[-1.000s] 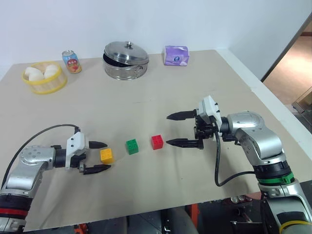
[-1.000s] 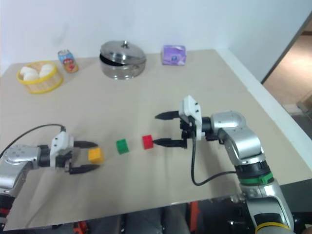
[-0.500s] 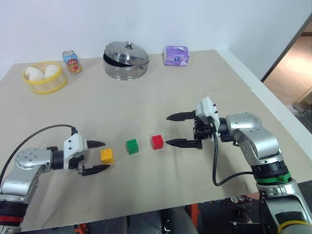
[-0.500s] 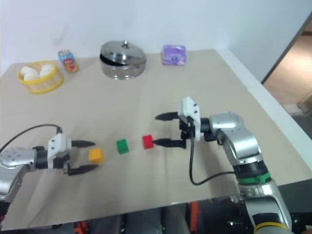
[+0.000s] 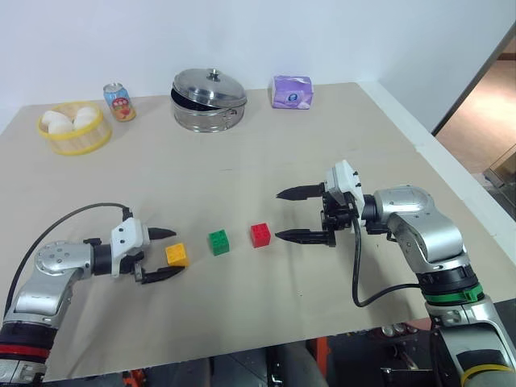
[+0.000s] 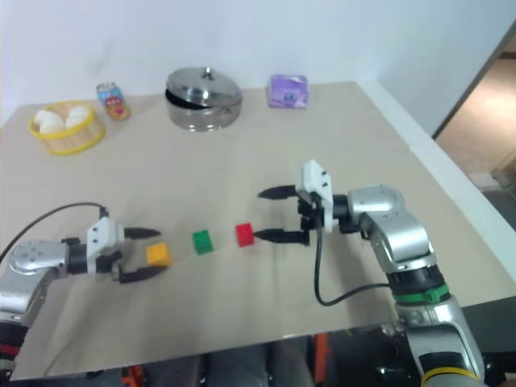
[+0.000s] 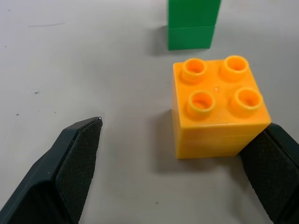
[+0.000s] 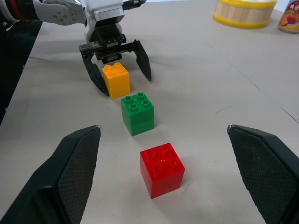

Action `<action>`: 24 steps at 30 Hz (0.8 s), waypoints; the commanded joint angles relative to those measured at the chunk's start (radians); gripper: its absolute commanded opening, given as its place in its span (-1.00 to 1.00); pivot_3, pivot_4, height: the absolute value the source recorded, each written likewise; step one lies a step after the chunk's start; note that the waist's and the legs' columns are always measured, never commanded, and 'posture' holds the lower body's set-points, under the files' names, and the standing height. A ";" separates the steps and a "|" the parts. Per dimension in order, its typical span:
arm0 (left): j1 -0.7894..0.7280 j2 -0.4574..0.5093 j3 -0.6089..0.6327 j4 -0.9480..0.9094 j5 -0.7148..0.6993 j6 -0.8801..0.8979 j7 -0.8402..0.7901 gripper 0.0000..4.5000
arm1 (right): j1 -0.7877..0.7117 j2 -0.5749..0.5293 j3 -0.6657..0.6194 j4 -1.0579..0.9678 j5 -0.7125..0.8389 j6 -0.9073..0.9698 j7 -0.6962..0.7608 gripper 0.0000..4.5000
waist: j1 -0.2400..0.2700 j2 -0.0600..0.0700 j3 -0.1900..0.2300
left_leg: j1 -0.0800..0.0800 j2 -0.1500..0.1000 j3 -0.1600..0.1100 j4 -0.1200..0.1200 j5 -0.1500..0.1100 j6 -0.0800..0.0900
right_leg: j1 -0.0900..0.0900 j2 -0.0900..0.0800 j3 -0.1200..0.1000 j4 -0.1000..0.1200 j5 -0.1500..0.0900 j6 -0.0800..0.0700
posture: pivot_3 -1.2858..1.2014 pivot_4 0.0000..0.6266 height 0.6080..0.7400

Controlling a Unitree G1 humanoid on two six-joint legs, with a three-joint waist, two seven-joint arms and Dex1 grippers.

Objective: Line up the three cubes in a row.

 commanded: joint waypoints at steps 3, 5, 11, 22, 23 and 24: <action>-0.020 0.001 -0.001 0.015 0.012 -0.034 0.000 0.99 | -0.011 -0.010 -0.015 -0.040 0.010 -0.003 0.001 1.00 | 0.000 0.000 0.000 | 0.000 0.000 0.000 0.000 0.000 0.000 | 0.000 0.000 0.000 0.000 0.000 0.000 | 0.03 -0.52 1.00; -0.023 0.002 -0.003 0.018 0.014 -0.039 -0.003 0.99 | -0.010 -0.009 -0.014 -0.041 0.010 -0.003 0.000 1.00 | 0.000 0.000 0.000 | 0.000 0.000 0.000 0.000 0.000 0.000 | 0.000 0.000 0.000 0.000 0.000 0.000 | 0.03 -0.52 1.00; 0.001 0.018 0.014 -0.057 -0.050 0.022 -0.040 0.99 | -0.009 -0.008 -0.014 -0.047 0.015 0.002 0.002 1.00 | 0.000 0.000 0.000 | 0.000 0.000 0.000 0.000 0.000 0.000 | 0.000 0.000 0.000 0.000 0.000 0.000 | 0.03 -0.52 1.00; 0.046 0.054 0.092 -0.258 -0.130 0.139 0.007 0.99 | -0.017 -0.012 -0.018 -0.082 0.057 0.047 0.025 1.00 | 0.000 0.000 0.000 | 0.000 0.000 0.000 0.001 0.000 0.000 | 0.000 0.000 0.000 0.000 0.000 0.000 | 0.03 -0.52 1.00; 0.045 0.058 0.106 -0.284 -0.140 0.152 0.019 0.99 | -0.018 -0.011 -0.018 -0.087 0.061 0.049 0.028 1.00 | 0.000 0.000 0.000 | 0.000 0.000 0.000 0.001 0.000 0.000 | 0.000 0.000 0.000 0.000 0.000 0.000 | 0.03 -0.52 1.00; 0.046 0.060 0.118 -0.312 -0.153 0.172 0.032 0.99 | -0.019 -0.011 -0.019 -0.093 0.065 0.052 0.029 1.00 | 0.000 0.000 0.000 | 0.000 0.000 0.000 0.001 0.000 0.000 | 0.000 0.000 0.000 0.000 0.000 0.000 | 0.03 -0.52 1.00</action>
